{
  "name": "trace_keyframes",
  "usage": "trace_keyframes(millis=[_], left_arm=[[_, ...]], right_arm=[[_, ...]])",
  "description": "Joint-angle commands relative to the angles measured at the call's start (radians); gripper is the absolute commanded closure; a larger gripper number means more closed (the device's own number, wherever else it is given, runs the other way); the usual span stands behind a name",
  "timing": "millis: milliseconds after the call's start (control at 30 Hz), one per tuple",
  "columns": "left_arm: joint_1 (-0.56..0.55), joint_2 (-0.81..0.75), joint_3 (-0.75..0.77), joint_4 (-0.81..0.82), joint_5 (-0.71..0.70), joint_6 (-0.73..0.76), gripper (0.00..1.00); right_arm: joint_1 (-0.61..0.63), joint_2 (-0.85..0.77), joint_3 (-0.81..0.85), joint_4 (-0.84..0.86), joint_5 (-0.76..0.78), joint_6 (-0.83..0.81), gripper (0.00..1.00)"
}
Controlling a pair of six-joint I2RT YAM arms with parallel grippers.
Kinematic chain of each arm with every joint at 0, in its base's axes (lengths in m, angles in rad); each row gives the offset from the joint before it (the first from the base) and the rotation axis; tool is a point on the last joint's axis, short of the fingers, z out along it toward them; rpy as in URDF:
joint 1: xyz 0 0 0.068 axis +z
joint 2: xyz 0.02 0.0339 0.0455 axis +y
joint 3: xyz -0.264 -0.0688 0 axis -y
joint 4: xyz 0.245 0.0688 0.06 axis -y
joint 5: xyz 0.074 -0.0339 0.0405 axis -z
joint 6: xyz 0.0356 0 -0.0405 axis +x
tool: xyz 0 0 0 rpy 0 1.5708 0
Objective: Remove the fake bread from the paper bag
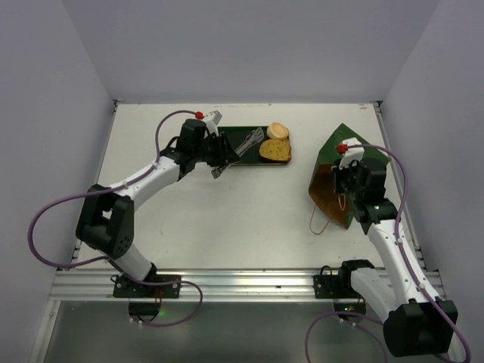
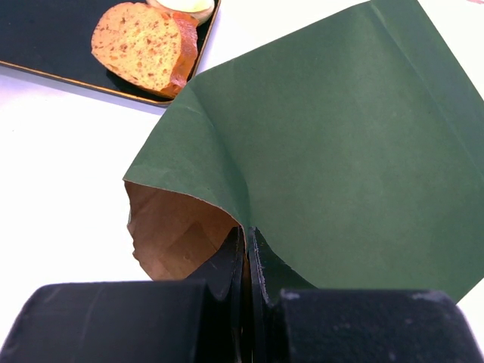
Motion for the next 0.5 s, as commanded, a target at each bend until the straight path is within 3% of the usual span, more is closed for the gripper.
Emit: trace_keyframes(millis=[0, 233, 467], left_arm=[[0.008, -0.103, -0.019, -0.008, 0.015, 0.047, 0.6], [-0.049, -0.339, -0.197, 0.002, 0.111, 0.053, 0.62], [-0.285, -0.625, -0.367, 0.005, 0.082, -0.065, 0.62]], right_arm=[[-0.006, -0.018, 0.008, 0.04, -0.03, 0.003, 1.0], [-0.008, 0.008, 0.04, 0.021, -0.032, 0.017, 1.0], [-0.006, 0.086, 0.118, -0.012, -0.064, 0.071, 1.0]])
